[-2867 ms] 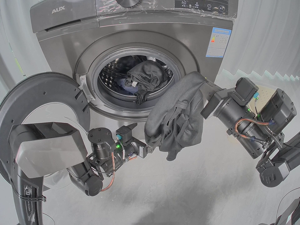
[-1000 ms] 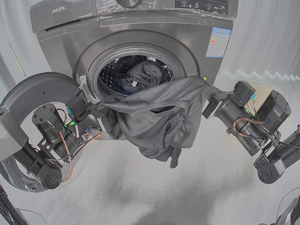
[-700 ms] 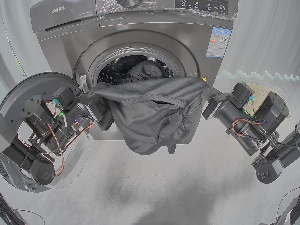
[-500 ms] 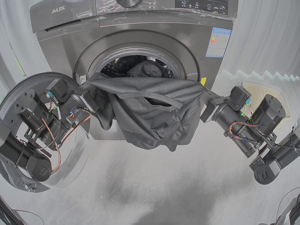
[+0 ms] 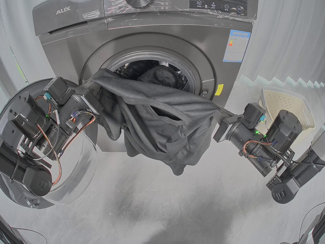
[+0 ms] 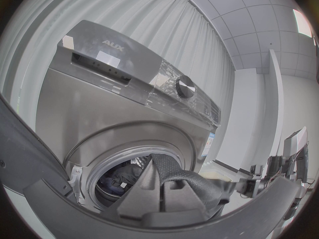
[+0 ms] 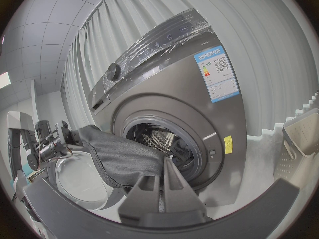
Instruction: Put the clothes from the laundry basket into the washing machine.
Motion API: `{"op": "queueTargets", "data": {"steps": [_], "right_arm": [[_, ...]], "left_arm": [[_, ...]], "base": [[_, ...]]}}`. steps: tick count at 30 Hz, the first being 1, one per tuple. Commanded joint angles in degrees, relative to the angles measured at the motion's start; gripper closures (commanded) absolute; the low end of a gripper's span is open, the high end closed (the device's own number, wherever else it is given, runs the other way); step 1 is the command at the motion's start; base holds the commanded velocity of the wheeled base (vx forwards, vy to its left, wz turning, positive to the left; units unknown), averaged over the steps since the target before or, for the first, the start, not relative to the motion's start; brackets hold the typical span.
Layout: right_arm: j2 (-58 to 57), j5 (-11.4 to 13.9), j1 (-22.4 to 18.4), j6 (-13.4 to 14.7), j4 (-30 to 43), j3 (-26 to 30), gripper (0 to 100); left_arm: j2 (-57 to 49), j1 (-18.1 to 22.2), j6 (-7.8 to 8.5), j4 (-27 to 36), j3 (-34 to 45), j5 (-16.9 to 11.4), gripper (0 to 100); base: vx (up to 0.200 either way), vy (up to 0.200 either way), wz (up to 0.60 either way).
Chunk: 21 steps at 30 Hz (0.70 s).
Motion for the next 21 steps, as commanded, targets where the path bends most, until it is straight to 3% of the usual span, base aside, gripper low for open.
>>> {"op": "queueTargets", "data": {"steps": [1, 10, 21], "right_arm": [[3.86, 0.02, -0.24, 0.56, -0.06, 2.69, 0], [15.63, 0.82, -2.97, 0.92, -1.55, 4.98, 0], [22.31, 2.13, 0.81, 0.30, -1.55, 5.42, 0]], "left_arm": [[-1.61, -1.65, 0.03, 0.06, -0.32, 0.23, 100], [-2.31, -3.15, 0.20, 1.38, -3.04, 0.84, 100], [-1.61, -4.47, 0.38, 2.43, -4.89, 3.31, 100]], "base": [[0.000, 0.000, 0.00], [0.000, 0.000, 0.00], [0.000, 0.000, 0.00]]}}
